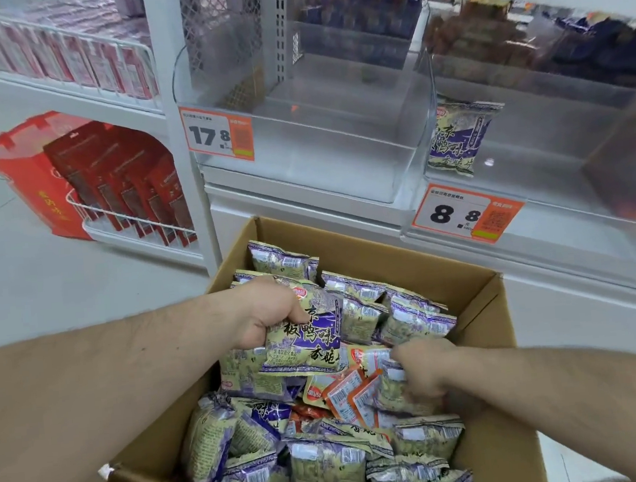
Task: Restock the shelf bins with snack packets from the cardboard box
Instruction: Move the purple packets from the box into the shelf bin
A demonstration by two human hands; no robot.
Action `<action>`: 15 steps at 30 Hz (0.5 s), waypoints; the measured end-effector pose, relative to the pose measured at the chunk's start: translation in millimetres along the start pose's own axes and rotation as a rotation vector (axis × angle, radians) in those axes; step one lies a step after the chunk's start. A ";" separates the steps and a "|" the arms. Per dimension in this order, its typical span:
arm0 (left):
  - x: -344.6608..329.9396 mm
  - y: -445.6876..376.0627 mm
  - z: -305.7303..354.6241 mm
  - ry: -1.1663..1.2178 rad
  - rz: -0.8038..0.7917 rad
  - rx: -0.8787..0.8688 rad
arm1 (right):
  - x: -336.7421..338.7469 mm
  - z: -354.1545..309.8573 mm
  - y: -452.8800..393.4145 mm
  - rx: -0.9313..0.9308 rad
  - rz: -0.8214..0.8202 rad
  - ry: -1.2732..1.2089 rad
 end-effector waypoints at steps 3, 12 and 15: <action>12.8 7.2 5.7 0.047 0.009 0.001 | 52.7 3.7 33.3 -0.022 0.156 -0.346; -0.2 27.7 11.8 0.315 -0.266 0.023 | 142.3 -29.3 153.9 0.296 1.365 -0.367; -17.8 42.8 27.9 0.479 -0.403 -0.048 | 140.6 -48.7 152.8 0.393 1.297 -0.351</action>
Point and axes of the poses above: each hand's wrist, its own y-axis away from the middle knuckle, its own x-axis out of the back of the hand, z = x × y, the point moved 8 cm from there along -y, towards the middle knuckle, and after that the axes turned 2 degrees about -x, right-handed, at the moved point
